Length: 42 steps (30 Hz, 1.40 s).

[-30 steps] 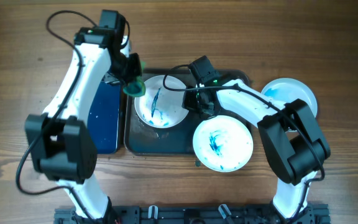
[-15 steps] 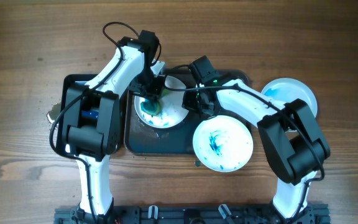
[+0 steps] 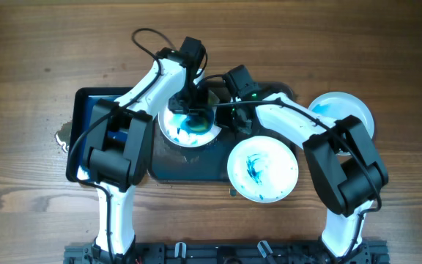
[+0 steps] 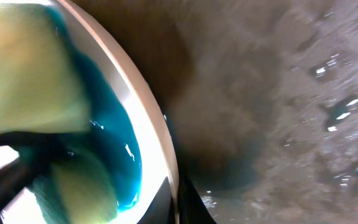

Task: Clean dirty plates on tray and stack at the side
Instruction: 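Scrub the gripped plate with the sponge in the left gripper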

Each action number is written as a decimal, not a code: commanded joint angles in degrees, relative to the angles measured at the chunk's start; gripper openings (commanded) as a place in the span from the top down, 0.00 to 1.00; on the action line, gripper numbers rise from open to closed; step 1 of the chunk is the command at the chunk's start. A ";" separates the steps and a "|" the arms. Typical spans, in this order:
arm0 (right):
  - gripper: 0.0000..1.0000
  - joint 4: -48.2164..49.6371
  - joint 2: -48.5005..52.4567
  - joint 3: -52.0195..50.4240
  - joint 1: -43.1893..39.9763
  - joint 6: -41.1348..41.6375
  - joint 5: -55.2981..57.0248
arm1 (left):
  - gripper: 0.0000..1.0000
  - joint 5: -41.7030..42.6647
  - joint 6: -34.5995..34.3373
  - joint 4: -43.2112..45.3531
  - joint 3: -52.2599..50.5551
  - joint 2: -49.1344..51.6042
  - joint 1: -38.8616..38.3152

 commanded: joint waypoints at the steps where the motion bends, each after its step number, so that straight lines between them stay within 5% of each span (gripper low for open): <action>1: 0.96 -0.74 1.27 0.63 0.11 -0.94 -0.72 | 0.96 -29.99 -21.27 -8.76 -1.03 1.55 3.48; 4: 0.96 -0.28 1.27 0.63 0.11 -0.92 -0.72 | 0.96 -27.23 -21.07 -11.50 -1.03 1.55 3.15; 6: 0.96 -0.22 1.27 0.63 0.11 -0.94 -0.72 | 0.96 -20.06 -14.05 -11.13 -1.03 1.55 2.51; 10: 0.95 -0.28 1.27 0.63 -0.09 -1.03 -0.74 | 0.96 8.11 9.55 -10.67 -1.03 1.55 1.11; 14: 0.96 -0.28 1.27 0.63 -0.22 -1.03 -0.94 | 0.96 18.38 16.90 -9.84 -1.03 1.55 0.70; 20: 0.96 -0.28 1.27 0.63 -0.22 -1.05 -1.14 | 0.96 15.39 11.26 0.46 -1.03 1.55 1.92; 28: 0.96 -0.46 1.27 0.63 -0.20 -1.07 -1.36 | 0.96 -25.38 -13.11 6.60 -1.03 1.55 3.34; 31: 0.96 -0.33 1.27 0.63 -0.20 -1.05 -1.36 | 0.96 -27.54 -15.15 3.39 -1.03 1.55 3.39; 33: 0.96 -0.33 1.27 0.63 -0.22 -1.07 -1.36 | 0.96 -21.97 -13.14 -0.98 -1.03 1.55 3.06; 42: 0.96 -0.17 1.27 0.63 -0.22 -1.07 -1.38 | 0.96 23.21 17.31 -9.70 -1.03 1.55 1.84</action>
